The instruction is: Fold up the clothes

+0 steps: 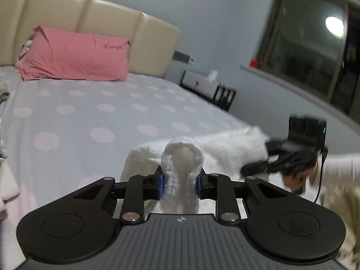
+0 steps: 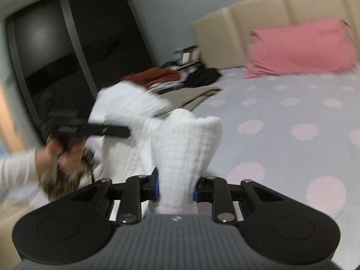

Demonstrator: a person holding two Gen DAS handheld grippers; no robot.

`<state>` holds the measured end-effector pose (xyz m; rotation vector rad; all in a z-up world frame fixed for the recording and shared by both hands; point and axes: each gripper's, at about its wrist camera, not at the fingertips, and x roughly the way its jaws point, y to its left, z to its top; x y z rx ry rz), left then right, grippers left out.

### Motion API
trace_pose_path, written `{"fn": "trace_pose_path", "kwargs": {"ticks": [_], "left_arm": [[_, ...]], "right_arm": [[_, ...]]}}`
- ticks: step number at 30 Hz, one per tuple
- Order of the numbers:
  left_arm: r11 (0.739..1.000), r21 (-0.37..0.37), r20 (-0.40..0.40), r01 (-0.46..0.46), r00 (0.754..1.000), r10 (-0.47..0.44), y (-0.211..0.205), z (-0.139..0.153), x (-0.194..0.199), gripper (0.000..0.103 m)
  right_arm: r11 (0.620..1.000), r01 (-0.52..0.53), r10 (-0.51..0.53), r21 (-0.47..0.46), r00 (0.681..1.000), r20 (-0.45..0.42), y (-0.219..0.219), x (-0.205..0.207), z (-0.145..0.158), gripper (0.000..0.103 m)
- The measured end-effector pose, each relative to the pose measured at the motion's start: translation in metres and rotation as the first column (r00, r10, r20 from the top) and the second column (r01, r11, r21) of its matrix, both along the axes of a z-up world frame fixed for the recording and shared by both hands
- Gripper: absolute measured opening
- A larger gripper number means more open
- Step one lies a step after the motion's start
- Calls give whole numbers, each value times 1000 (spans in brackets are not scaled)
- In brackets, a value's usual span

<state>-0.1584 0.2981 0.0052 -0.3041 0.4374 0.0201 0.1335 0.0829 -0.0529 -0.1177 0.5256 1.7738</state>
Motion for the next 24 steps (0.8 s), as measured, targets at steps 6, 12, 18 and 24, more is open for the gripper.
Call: {"fn": "trace_pose_path", "kwargs": {"ticks": [6, 12, 18, 24], "left_arm": [[988, 151, 32, 36, 999, -41, -33, 2, -46, 22], [972, 167, -63, 167, 985, -159, -67, -1, -77, 22], [983, -33, -343, 183, 921, -183, -78, -17, -81, 23], [989, -101, -491, 111, 859, -147, -80, -18, -90, 31]], "right_arm": [[988, -151, 144, 28, 975, 167, -30, -21, 4, 28], [956, -291, 291, -28, 938, 186, -48, -39, 8, 28], [931, -350, 360, -107, 929, 90, -60, -55, -5, 29], [907, -356, 393, -224, 908, 147, -69, -94, -12, 44]]}}
